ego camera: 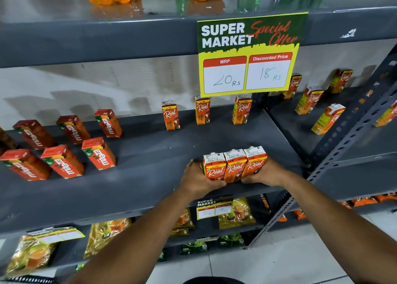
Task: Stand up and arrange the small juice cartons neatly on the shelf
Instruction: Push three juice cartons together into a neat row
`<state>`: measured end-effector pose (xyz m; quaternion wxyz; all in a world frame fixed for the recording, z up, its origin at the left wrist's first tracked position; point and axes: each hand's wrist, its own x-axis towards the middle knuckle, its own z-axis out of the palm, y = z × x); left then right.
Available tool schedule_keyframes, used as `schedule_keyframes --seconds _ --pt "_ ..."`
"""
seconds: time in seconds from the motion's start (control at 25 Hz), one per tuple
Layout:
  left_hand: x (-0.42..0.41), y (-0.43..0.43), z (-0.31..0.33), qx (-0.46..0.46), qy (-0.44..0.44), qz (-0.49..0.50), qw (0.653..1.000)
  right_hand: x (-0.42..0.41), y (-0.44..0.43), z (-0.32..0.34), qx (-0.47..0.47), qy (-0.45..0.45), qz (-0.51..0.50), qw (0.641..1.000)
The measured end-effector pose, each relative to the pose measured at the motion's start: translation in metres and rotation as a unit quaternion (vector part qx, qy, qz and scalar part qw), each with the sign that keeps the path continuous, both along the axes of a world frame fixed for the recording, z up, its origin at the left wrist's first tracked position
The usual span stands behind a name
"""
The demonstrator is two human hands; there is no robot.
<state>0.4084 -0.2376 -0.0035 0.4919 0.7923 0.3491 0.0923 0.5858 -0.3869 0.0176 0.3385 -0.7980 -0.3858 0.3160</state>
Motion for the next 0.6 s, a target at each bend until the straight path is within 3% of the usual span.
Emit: schedule_keyframes --seconds 0.6 --pt "0.0000 0.0015 -0.0056 -0.009 -0.009 -0.002 1.000 -0.0011 -0.0006 0.0026 -0.007 0.030 -0.024 0.999"
